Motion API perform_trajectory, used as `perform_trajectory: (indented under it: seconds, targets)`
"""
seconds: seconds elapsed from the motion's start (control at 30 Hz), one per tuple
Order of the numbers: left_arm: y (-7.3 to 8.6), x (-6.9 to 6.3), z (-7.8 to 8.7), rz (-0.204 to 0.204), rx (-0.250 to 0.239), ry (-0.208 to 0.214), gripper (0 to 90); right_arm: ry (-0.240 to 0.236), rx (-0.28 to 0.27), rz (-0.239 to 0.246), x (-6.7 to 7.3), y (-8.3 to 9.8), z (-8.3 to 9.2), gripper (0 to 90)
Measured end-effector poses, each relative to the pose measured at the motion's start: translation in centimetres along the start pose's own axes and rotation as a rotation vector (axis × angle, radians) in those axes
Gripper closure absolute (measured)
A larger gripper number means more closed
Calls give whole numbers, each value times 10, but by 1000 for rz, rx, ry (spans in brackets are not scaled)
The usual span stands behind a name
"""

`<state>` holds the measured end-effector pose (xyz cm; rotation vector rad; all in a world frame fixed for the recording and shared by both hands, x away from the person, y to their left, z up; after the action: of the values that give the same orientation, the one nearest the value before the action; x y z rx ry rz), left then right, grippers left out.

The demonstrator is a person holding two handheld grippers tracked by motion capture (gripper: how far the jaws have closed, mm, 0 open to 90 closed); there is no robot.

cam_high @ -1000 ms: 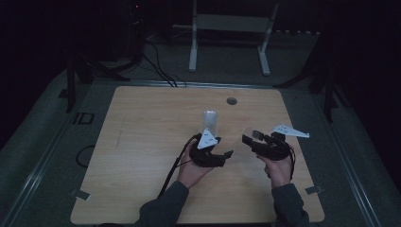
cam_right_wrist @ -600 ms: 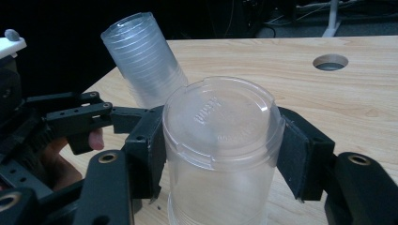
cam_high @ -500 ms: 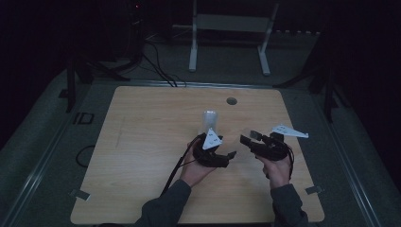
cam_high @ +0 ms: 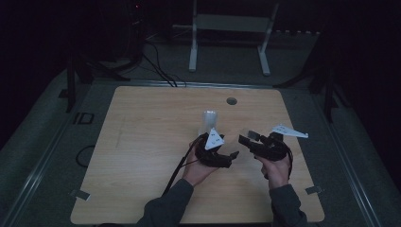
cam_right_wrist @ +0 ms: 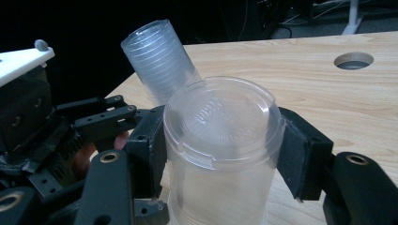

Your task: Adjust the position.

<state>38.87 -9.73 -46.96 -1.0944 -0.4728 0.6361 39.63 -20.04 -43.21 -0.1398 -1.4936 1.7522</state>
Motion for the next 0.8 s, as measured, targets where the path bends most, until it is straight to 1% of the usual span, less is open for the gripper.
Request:
perform_trajectory:
  seconds: [0.27,0.47,0.6,0.8]
  targets:
    - [-2,-4,-1,-4,-15,5,194,-43,-23,-44,2,-1,-1,408]
    - [-1,-6,-3,-16,-12,11,194,-69,-34,-70,3,-2,-2,408]
    - [-1,-7,-4,-15,-18,13,194,-89,-41,-89,3,-2,-2,409]
    - [-1,-8,-5,-20,-24,12,196,-118,-55,-129,3,-2,-2,410]
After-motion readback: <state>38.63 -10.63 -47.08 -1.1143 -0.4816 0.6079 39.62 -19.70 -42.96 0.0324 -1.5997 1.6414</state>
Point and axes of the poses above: each handheld gripper's, and its own axes: z roughly backward along the jaws, y roughly out of its underside, x roughly to its left, the point moved 9 cm from there along -z, roughly forward along the jaws, and after that the axes turned 8 degrees about -y, right-handed, at the moved point
